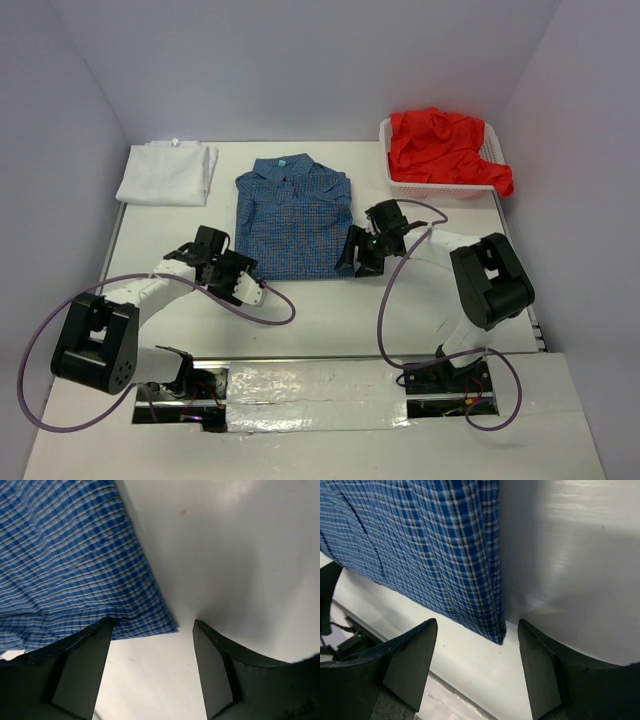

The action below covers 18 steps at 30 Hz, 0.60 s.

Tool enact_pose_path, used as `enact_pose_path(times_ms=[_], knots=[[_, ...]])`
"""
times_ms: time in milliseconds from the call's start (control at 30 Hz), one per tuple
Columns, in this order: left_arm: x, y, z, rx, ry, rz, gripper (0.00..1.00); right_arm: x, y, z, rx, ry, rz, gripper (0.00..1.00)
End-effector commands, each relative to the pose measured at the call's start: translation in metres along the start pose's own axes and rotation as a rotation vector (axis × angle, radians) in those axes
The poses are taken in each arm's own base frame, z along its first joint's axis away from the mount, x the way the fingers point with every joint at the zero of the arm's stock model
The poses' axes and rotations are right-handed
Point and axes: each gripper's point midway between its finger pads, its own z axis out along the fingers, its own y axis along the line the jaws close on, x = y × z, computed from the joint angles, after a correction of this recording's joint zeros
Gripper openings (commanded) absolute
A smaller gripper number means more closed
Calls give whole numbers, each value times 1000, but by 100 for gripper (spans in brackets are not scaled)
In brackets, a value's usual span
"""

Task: Fold and stack the long sleeve shirts
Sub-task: Fold the shirt

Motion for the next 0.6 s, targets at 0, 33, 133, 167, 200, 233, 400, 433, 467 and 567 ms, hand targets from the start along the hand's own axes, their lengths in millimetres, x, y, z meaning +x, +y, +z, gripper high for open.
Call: enact_pose_path(times_ms=[0, 33, 133, 167, 200, 233, 400, 433, 467, 567], knots=[[5, 6, 7, -48, 25, 45, 78, -2, -1, 10, -13, -3, 9, 73], [7, 7, 8, -54, 29, 36, 78, -2, -2, 11, -13, 0, 12, 72], [8, 16, 9, -97, 31, 9, 74, 2, 0, 14, -33, 16, 16, 67], [7, 17, 10, -99, 29, 8, 68, 4, 0, 14, -37, 21, 16, 63], [8, 16, 11, -101, 29, 7, 64, 6, 1, 14, -49, 30, 16, 59], [8, 16, 11, -101, 29, 7, 59, 7, 2, 15, -54, 34, 18, 50], [8, 14, 10, -111, 33, -23, 23, 7, 6, 9, -72, 36, 5, 19], [8, 14, 8, -113, 32, -37, 15, 6, 8, 7, -76, 34, -12, 15], [7, 17, 6, -120, 33, -51, 0, 8, 8, 5, -71, 44, -16, 11], [6, 22, -4, -124, 32, -147, 0, 9, 12, -3, -78, 53, -54, 0]])
